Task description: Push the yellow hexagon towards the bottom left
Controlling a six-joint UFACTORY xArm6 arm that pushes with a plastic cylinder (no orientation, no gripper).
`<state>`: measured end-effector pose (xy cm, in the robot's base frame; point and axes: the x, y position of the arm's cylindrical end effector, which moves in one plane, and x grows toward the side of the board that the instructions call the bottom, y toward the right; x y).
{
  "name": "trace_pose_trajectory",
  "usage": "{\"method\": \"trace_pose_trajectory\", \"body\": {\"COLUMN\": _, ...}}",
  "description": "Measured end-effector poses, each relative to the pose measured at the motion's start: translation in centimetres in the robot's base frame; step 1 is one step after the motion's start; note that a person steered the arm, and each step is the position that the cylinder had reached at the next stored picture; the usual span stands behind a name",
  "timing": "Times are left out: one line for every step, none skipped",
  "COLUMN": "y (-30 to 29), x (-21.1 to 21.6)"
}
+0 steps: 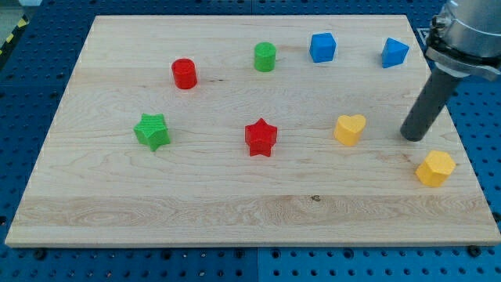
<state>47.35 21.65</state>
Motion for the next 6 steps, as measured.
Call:
{"method": "trace_pose_trajectory", "body": {"y": -1.7, "x": 1.0}}
{"method": "trace_pose_trajectory", "body": {"y": -1.7, "x": 5.2}}
{"method": "trace_pose_trajectory", "body": {"y": -1.7, "x": 7.8}}
{"method": "trace_pose_trajectory", "body": {"y": -1.7, "x": 5.1}}
{"method": "trace_pose_trajectory", "body": {"y": 0.1, "x": 3.1}}
{"method": "trace_pose_trajectory", "body": {"y": 2.1, "x": 4.8}}
